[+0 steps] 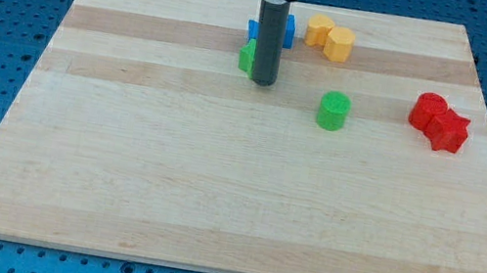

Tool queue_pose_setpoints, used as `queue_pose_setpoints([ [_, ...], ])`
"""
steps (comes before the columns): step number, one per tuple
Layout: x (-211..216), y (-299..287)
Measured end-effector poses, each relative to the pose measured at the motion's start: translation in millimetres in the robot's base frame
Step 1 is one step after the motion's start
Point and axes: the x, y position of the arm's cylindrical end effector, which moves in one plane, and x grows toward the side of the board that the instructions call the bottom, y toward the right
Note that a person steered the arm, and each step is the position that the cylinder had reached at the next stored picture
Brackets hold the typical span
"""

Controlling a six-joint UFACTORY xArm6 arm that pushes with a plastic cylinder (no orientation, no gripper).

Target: Push the red star in between the red circle and green circle

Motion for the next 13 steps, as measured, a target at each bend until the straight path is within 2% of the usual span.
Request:
queue_pose_setpoints([
  [1,6,0],
  [2,47,2],
  [3,95,40],
  [4,103,103],
  [5,70,132],
  [6,60,120],
  [8,58,59],
  [10,23,45],
  [12,24,45],
  [13,68,80],
])
